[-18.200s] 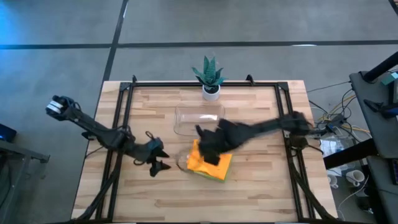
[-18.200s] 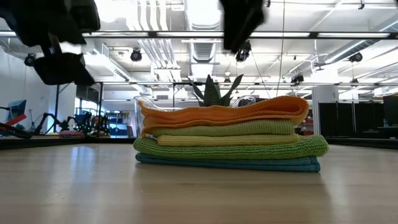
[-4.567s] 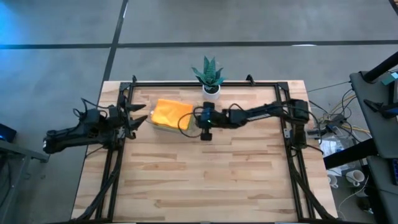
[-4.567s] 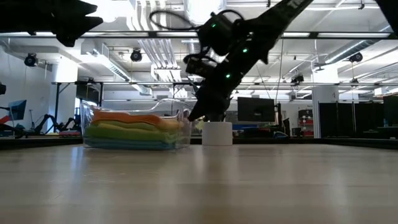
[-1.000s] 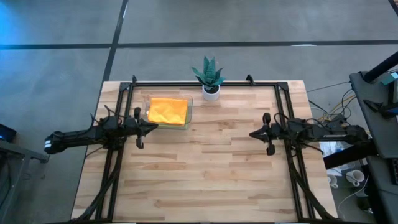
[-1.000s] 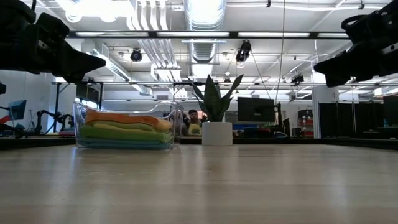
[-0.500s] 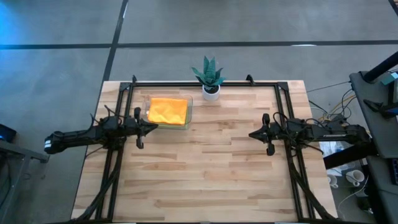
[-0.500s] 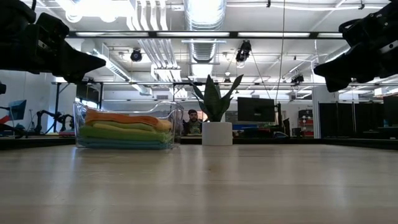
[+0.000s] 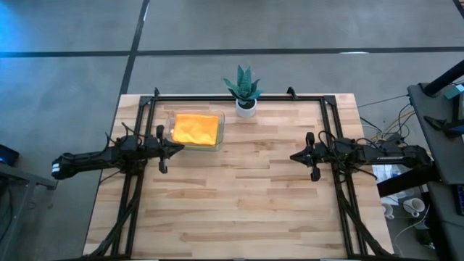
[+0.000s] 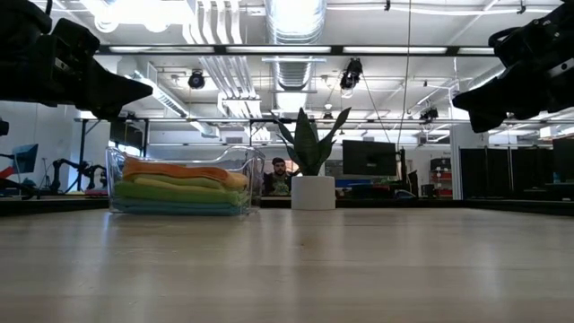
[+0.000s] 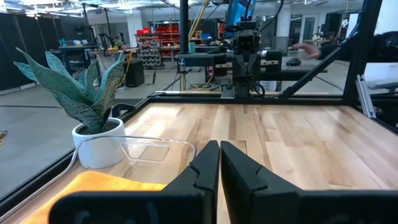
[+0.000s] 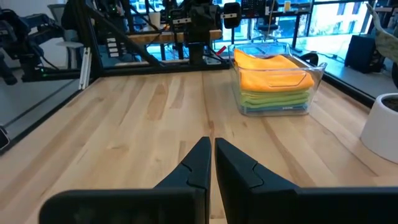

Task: Fold microfiber towels
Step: Return to Home Position

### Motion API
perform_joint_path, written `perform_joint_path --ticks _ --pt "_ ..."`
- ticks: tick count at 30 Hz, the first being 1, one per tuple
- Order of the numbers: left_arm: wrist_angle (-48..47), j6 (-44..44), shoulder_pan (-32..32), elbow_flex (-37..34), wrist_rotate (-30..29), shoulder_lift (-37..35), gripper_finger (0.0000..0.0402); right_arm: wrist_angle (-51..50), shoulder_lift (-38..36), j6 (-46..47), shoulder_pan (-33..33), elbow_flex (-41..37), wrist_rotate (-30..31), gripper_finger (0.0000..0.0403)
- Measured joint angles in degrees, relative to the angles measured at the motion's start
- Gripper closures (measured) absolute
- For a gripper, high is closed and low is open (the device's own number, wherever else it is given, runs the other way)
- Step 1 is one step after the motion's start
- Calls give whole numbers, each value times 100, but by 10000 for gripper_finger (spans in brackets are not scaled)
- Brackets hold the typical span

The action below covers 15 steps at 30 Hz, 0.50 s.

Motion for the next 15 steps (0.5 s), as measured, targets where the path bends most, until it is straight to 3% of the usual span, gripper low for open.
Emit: perform_joint_path --ticks 15 --pt "0 0 0 0 2 0 401 2 0 -38 0 0 -2 385"
